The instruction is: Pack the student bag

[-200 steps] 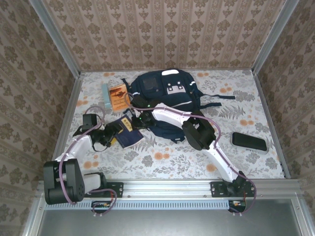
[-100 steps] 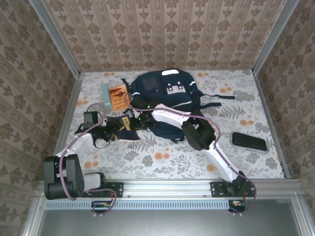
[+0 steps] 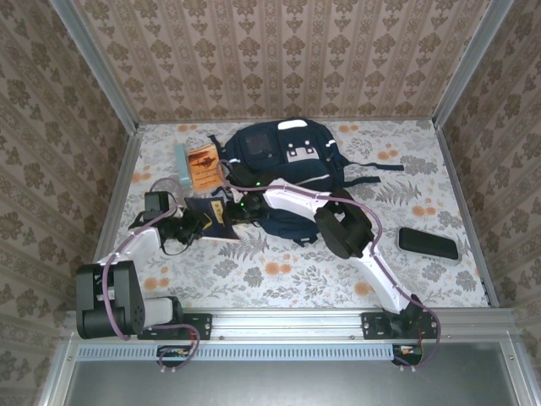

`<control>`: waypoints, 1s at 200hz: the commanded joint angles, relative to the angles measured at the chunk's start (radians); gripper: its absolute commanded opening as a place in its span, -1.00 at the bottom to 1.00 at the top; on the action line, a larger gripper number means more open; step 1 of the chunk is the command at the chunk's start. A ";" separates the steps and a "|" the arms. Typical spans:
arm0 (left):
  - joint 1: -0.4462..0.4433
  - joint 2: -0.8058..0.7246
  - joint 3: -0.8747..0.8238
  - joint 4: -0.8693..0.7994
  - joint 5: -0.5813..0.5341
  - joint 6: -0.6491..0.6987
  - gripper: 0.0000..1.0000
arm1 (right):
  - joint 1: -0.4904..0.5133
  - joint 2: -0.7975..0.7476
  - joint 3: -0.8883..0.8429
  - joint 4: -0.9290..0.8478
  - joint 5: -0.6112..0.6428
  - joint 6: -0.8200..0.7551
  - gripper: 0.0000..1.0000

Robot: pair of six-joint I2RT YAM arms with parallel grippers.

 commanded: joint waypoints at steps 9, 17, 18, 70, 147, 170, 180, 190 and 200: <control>-0.004 -0.048 0.055 -0.059 -0.036 0.050 -0.85 | -0.031 -0.181 -0.092 0.023 -0.001 0.020 0.01; -0.002 -0.062 0.060 -0.060 -0.038 0.051 -0.87 | -0.043 -0.229 -0.132 0.073 -0.002 0.030 0.08; -0.002 -0.064 0.061 -0.061 -0.039 0.052 -0.87 | -0.044 -0.236 -0.137 0.079 -0.002 0.032 0.09; -0.031 -0.210 0.107 0.026 -0.116 -0.054 -0.90 | -0.151 -0.538 -0.502 0.438 -0.065 0.173 0.39; -0.274 -0.156 0.263 0.456 -0.357 -0.203 -0.92 | -0.246 -0.701 -0.743 0.788 -0.137 0.427 0.82; -0.358 -0.122 0.268 0.594 -0.476 -0.220 -0.90 | -0.256 -0.690 -0.755 0.890 -0.167 0.528 0.87; -0.371 -0.108 0.282 0.625 -0.493 -0.231 -0.90 | -0.260 -0.682 -0.761 0.946 -0.180 0.582 0.89; -0.380 -0.091 0.289 0.656 -0.506 -0.249 -0.90 | -0.261 -0.670 -0.766 1.007 -0.188 0.634 0.90; -0.391 -0.074 0.292 0.693 -0.506 -0.268 -0.90 | -0.262 -0.653 -0.768 1.074 -0.196 0.697 0.90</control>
